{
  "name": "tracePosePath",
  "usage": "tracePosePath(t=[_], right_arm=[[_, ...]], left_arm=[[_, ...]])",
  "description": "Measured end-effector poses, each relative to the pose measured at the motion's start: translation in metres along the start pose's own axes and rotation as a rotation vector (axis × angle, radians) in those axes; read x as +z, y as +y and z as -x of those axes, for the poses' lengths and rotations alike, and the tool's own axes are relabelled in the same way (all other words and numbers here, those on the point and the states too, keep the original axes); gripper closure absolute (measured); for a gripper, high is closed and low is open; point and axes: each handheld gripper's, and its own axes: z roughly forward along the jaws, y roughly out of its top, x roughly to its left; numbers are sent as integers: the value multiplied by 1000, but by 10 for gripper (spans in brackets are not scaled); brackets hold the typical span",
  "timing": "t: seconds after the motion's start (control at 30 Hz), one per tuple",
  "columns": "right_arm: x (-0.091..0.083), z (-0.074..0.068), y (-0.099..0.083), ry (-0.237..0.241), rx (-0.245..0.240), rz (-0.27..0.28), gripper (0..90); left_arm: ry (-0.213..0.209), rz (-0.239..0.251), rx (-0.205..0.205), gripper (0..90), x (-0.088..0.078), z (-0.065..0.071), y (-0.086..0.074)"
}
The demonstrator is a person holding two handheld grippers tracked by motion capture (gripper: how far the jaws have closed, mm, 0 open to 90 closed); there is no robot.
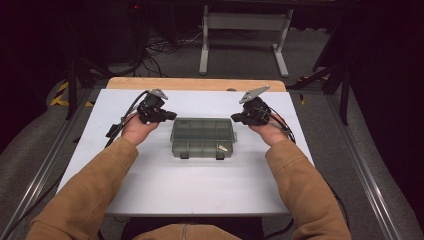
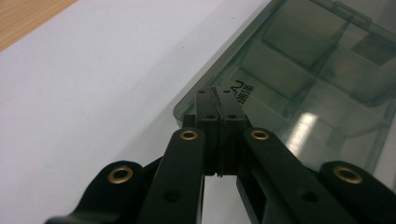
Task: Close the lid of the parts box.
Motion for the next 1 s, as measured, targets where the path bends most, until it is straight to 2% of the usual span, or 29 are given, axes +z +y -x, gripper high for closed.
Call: tracePosePath(t=[0.33, 0.4, 0.53, 0.73, 1.0], right_arm=[[-5, -19, -7, 45, -27, -30, 900], [-5, -22, -9, 53, -33, -33, 900], [-5, -29, -12, 70, -36, -41, 900], [0, -37, -15, 97, -46, -62, 900], [4, -43, -18, 99, -54, -84, 900]], left_arm=[[-64, -27, 69, 898, -9, 20, -3], [-73, -28, 71, 898, -9, 24, -5], [-69, -50, 93, 897, -8, 28, -10], [-79, -61, 94, 897, -8, 30, -15], [-95, -86, 108, 897, -6, 35, -19]])
